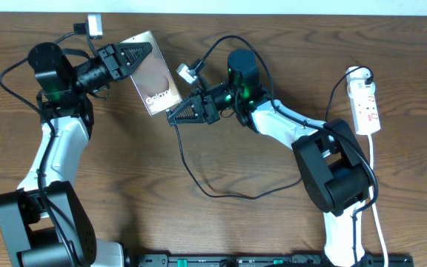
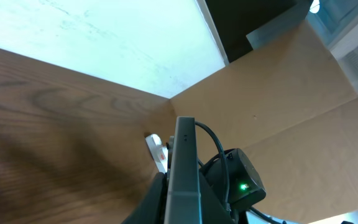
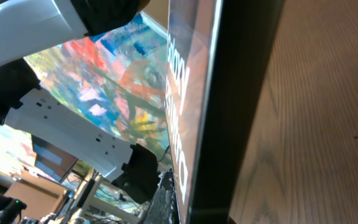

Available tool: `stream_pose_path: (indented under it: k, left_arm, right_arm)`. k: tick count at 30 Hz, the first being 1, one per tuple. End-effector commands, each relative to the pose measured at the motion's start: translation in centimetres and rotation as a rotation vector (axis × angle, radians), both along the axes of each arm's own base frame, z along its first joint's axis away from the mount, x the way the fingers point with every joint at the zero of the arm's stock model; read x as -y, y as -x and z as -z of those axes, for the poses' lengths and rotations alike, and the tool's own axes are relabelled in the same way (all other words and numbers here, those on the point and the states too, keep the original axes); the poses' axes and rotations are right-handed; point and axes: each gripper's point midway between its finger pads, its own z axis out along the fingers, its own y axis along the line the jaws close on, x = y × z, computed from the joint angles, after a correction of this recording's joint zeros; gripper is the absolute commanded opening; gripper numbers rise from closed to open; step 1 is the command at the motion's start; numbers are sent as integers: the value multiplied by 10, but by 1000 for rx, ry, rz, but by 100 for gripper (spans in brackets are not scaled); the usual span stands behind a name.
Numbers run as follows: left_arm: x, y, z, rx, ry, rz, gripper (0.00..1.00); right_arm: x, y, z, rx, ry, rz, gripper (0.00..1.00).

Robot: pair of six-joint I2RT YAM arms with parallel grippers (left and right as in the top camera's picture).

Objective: Plug charger to phone and switch on socket
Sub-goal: 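Push the plug up into the phone's port with the right gripper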

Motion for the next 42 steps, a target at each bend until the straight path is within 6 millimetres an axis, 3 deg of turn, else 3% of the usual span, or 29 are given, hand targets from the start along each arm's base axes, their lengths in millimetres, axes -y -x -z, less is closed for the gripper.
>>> stream_pose_path:
  k: [1,11,19,42]
  left_arm:
    - [9,7,-3,20,-6,54,7]
    - [10,9,-3,24,-8,66,8]
    - [10,8,-3,24,-8,65,8]
    - [13,14,-3,41,-16,99,7]
  right_arm:
    - [-6,-19,-12,8,-4,95,1]
    - [-7,-25,-15,5,-8,131,1]
    - [-9,-31,-35,33,-62,172,1]
    - [-12,-46,-38,-13,-60,260,1]
